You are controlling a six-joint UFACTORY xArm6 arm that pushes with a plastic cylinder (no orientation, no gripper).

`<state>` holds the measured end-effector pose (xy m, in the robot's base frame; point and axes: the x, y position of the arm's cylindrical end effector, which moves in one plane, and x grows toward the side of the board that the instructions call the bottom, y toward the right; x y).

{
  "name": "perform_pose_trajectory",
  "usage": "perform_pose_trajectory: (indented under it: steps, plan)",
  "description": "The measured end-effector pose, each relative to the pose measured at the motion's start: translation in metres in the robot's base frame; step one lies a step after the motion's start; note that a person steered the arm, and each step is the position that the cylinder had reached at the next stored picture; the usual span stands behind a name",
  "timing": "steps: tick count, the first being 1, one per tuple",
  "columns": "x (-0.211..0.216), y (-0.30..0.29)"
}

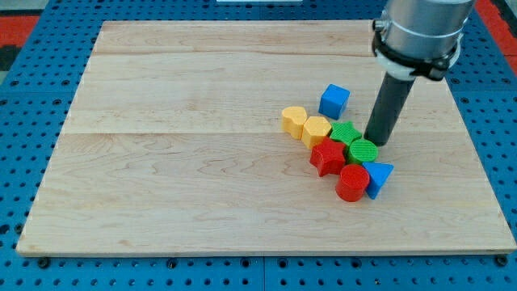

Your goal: Except heart push the group of blocks towards the bottom right side

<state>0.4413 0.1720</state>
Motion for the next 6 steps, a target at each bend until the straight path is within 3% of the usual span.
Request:
perform_pose_trajectory:
  steps: [1, 2, 3, 4, 5, 6]
  plan:
    - [-0.061, 0.037]
    - [-0.093, -0.024]
    - [-0.047, -0.046]
    - [-0.032, -0.039]
    - [-0.068, -0.059]
    - [-0.043, -0.138]
